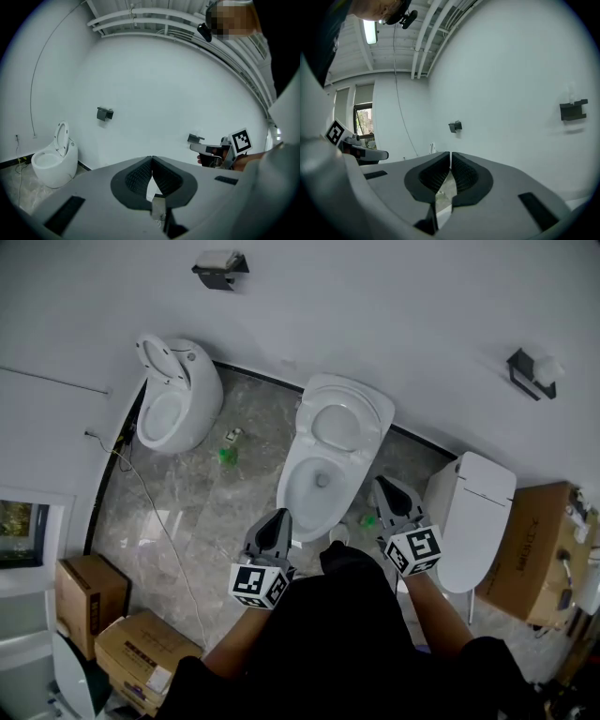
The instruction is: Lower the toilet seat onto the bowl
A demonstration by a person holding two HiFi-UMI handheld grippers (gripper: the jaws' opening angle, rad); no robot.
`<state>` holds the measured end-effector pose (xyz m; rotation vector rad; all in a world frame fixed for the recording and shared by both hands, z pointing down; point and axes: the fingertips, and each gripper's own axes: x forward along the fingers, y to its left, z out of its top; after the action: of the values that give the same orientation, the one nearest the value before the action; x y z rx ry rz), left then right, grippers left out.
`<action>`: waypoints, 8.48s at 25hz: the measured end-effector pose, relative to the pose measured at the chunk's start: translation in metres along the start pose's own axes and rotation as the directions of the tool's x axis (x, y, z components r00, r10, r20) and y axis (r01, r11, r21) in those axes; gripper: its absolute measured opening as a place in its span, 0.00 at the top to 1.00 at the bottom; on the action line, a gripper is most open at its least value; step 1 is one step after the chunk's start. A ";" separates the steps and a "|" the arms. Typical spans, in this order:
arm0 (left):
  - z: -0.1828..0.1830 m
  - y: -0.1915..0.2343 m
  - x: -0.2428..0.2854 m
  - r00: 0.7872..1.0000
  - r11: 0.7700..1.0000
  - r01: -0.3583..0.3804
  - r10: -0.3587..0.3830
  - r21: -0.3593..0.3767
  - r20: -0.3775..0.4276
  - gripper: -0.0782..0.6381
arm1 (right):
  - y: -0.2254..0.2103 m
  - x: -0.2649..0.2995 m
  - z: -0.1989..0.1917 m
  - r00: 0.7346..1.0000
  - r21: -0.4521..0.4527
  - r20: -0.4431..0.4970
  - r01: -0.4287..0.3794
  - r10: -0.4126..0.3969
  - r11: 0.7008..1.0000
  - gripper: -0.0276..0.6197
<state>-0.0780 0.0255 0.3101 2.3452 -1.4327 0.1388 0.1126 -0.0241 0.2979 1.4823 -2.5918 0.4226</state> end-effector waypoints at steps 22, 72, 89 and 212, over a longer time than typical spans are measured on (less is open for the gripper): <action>0.009 -0.036 0.110 0.997 0.995 0.073 -0.075 0.064 0.028 0.87 | -0.135 0.155 -0.065 0.975 -0.085 -0.220 -0.047 0.027 0.995 0.90; -0.107 0.094 0.454 0.864 0.862 0.313 -0.085 0.398 -0.496 0.69 | -0.236 0.265 -0.190 0.846 -0.174 -0.524 0.011 -0.102 0.985 0.77; -0.111 0.091 0.474 0.834 0.774 0.393 -0.073 0.496 -0.547 0.69 | -0.241 0.277 -0.184 0.836 -0.197 -0.531 0.033 -0.135 0.980 0.81; -0.382 0.142 0.057 0.789 0.883 0.412 -0.220 0.227 -0.574 0.70 | 0.095 0.076 -0.450 0.751 -0.297 -0.595 0.126 -0.286 0.947 0.72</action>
<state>-0.1305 0.0633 0.7160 2.4902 -0.7620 0.9383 -0.0207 0.0946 0.7290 1.2437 -1.8474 0.4624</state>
